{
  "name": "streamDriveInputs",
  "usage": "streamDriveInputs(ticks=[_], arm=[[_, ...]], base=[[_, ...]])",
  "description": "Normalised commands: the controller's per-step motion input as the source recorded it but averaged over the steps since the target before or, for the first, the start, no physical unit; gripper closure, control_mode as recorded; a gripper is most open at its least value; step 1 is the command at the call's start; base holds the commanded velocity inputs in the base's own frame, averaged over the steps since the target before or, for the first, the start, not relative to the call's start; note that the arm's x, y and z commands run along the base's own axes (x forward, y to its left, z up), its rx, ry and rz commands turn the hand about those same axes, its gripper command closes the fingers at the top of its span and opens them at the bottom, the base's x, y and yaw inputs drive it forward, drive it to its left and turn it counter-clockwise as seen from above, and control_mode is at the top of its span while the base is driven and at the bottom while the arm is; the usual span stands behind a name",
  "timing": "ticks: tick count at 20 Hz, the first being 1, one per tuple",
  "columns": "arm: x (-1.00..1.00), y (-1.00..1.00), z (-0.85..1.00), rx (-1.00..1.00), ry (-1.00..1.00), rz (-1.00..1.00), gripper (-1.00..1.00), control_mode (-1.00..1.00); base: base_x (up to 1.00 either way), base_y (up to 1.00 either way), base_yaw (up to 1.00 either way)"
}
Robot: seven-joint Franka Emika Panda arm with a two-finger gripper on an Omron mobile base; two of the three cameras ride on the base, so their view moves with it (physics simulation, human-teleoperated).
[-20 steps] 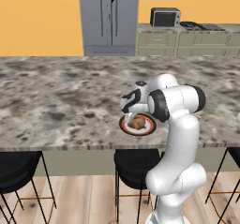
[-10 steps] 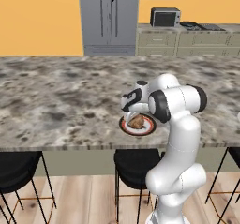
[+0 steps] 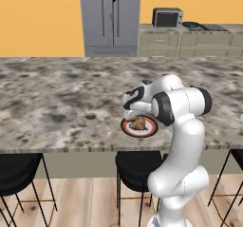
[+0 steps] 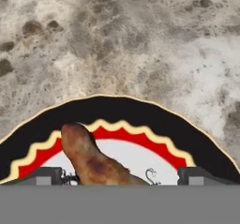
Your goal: Take the chicken drumsticks from the pan and place one on each plate on the dining counter.
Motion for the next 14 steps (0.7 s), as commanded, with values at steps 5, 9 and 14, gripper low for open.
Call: streamDriveInputs(ticks=[5, 9, 14], arm=[[-0.08, 0.00, 0.38, 0.01, -0.03, -0.05, -1.00, -1.00], [-0.33, -0.03, 0.48, -0.12, 0.01, -0.11, -1.00, -1.00], [-0.62, -0.14, 0.61, 0.00, 0.16, -0.21, -1.00, -1.00]], base=[[0.00, 0.00, 0.00], [0.00, 0.00, 0.00], [0.00, 0.00, 0.00]])
